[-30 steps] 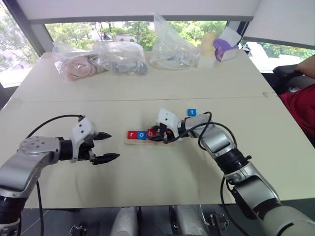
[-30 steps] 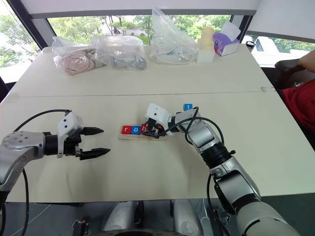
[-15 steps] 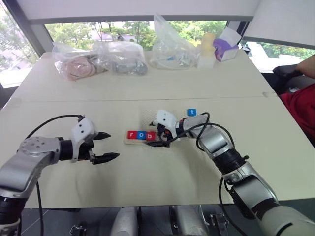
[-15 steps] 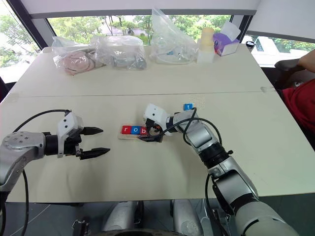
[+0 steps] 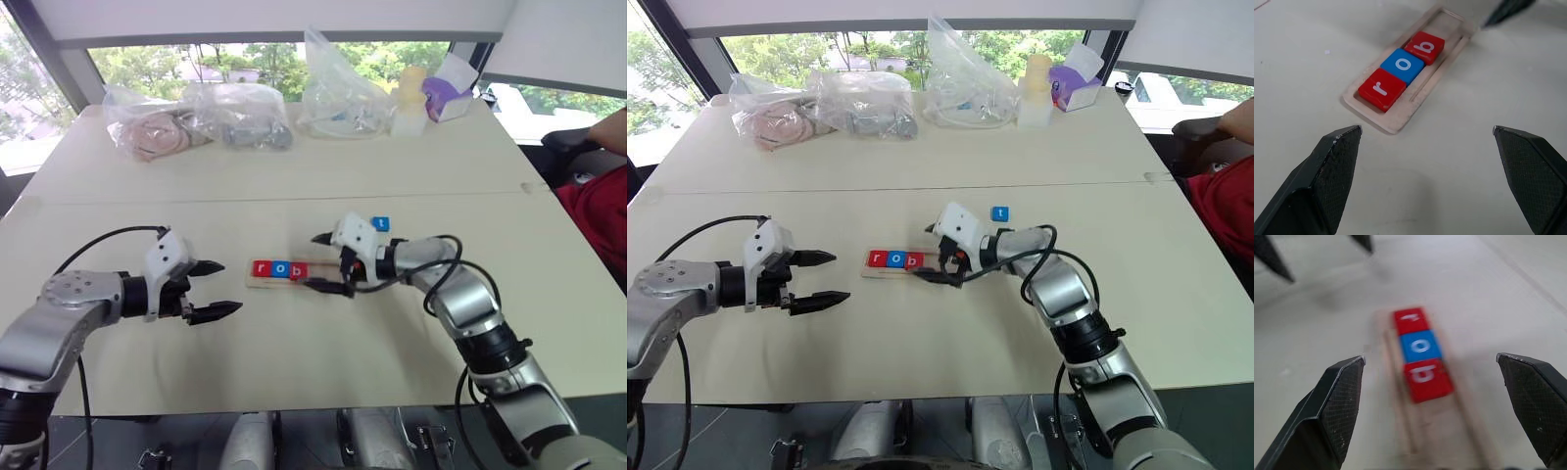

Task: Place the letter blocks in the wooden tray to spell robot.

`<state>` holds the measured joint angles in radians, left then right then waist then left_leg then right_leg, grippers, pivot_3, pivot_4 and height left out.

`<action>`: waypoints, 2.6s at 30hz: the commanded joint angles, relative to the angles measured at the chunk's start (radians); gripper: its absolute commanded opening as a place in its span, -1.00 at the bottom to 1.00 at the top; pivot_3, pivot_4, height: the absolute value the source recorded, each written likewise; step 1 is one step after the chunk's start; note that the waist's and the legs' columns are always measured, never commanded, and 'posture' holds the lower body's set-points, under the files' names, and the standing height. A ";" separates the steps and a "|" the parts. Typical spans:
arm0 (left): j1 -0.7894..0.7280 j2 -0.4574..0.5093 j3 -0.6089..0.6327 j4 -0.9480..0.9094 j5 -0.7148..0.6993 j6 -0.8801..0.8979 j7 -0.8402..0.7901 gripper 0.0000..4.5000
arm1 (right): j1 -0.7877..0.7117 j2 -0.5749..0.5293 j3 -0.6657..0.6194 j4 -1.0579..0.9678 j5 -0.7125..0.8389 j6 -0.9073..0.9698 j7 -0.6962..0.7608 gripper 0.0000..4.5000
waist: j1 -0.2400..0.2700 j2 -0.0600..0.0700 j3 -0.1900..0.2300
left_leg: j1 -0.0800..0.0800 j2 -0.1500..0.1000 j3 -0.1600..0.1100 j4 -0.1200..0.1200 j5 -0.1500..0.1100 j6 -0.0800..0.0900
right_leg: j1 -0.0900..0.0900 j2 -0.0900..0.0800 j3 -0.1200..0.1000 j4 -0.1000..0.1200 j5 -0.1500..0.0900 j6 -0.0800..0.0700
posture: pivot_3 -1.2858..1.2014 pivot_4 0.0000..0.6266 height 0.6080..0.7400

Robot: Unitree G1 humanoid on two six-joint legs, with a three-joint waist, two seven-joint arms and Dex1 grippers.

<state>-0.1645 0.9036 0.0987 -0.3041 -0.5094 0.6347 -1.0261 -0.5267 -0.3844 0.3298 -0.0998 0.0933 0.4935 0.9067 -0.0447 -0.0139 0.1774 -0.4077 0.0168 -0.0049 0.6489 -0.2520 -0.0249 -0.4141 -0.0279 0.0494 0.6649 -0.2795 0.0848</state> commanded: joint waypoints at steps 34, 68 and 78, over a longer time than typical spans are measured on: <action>-0.034 0.017 0.071 -0.116 -0.139 0.099 0.022 1.00 | -0.069 0.011 -0.283 -0.013 0.143 0.117 -0.164 0.98 | 0.008 -0.001 0.000 | 0.000 0.000 -0.001 0.000 0.000 0.000 | 0.001 -0.002 0.000 0.000 0.000 0.000 | 0.03 -0.52 0.92; -0.146 -0.059 -0.054 -0.093 -0.110 0.091 0.043 1.00 | 0.123 0.045 -0.255 0.134 0.064 0.055 -0.408 -0.49 | 0.000 -0.001 -0.001 | 0.001 0.000 0.000 0.000 0.000 0.000 | 0.002 0.002 0.001 0.000 0.000 0.000 | 0.03 -0.52 0.92; -0.156 -0.077 -0.124 -0.090 -0.082 0.049 0.010 1.00 | 0.265 0.153 -0.371 -0.249 0.039 0.367 -0.718 -0.49 | 0.005 -0.001 -0.001 | 0.000 -0.001 -0.001 0.000 0.000 0.000 | 0.001 0.001 0.001 0.000 0.000 0.001 | 0.03 -0.52 0.92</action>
<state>-0.3104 0.8263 -0.0149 -0.3692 -0.5999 0.7078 -1.0021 -0.2924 -0.2614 -0.0252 -0.2359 0.1512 0.7626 0.2690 -0.0395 -0.0152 0.1768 -0.4080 0.0161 -0.0057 0.6484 -0.2520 -0.0250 -0.4130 -0.0273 0.0502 0.6644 -0.2798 0.0853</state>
